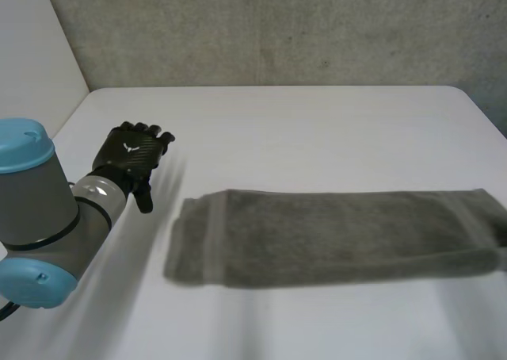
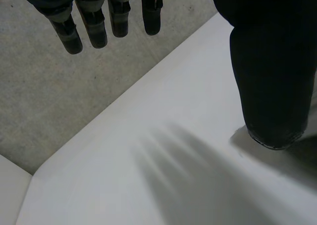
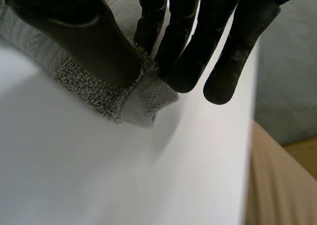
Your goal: Fold the towel.
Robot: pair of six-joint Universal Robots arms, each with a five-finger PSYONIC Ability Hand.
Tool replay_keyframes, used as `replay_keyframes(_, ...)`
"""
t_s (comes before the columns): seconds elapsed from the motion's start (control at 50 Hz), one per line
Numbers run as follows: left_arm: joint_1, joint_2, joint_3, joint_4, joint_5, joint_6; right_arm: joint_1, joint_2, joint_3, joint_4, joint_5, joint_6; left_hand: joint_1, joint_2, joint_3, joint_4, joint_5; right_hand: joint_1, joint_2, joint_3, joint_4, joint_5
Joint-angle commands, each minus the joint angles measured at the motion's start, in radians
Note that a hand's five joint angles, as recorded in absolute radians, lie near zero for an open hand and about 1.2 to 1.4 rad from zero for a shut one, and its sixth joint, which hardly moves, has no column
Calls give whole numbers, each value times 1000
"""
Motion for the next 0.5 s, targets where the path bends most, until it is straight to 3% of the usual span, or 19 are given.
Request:
replay_keyframes(0.02, 0, 11, -6, 0, 0, 0, -34, -14, -92, 57, 3, 6, -4, 10, 7, 9, -32, 82, 91, 64, 57, 65)
replay_keyframes(0.06, 0, 15, -6, 0, 0, 0, 9, -27, -112, 72, 5, 22, -4, 10, 7, 9, -32, 82, 91, 64, 57, 65)
replay_keyframes(0.16, -2, 28, -8, 0, -1, -3, 292, -95, -198, 80, 43, 159, -4, 10, 7, 9, -32, 82, 91, 64, 57, 65)
replay_keyframes(0.22, 0, 37, -12, 0, -3, -3, 368, -100, -217, 78, 59, 190, -4, 10, 7, 9, -32, 82, 91, 64, 57, 65)
replay_keyframes(0.26, 0, 40, -17, 0, -3, -3, 568, -97, -267, 66, 94, 229, -4, 10, 7, 9, -32, 82, 91, 64, 57, 65)
replay_keyframes(0.28, 0, 43, -17, 0, -3, -3, 569, -96, -267, 66, 94, 229, -4, 10, 7, 9, -32, 82, 91, 64, 57, 65)
replay_keyframes(0.32, 0, 43, -20, 0, -3, -5, 800, -72, -319, 42, 137, 233, -4, 10, 7, 9, -32, 82, 91, 64, 57, 65)
replay_keyframes(0.38, 0, 44, -25, 0, -5, -5, 893, -44, -338, 28, 160, 232, -4, 10, 7, 9, -32, 82, 91, 64, 57, 65)
replay_keyframes(0.42, 0, 44, -29, 0, -5, -5, 1058, 27, -376, 9, 192, 233, -4, 10, 7, 9, -32, 82, 91, 64, 57, 65)
replay_keyframes(0.5, 0, 48, -34, 2, -5, -5, 1186, 117, -407, 8, 200, 236, -4, 10, 7, 9, -32, 82, 91, 64, 57, 65)
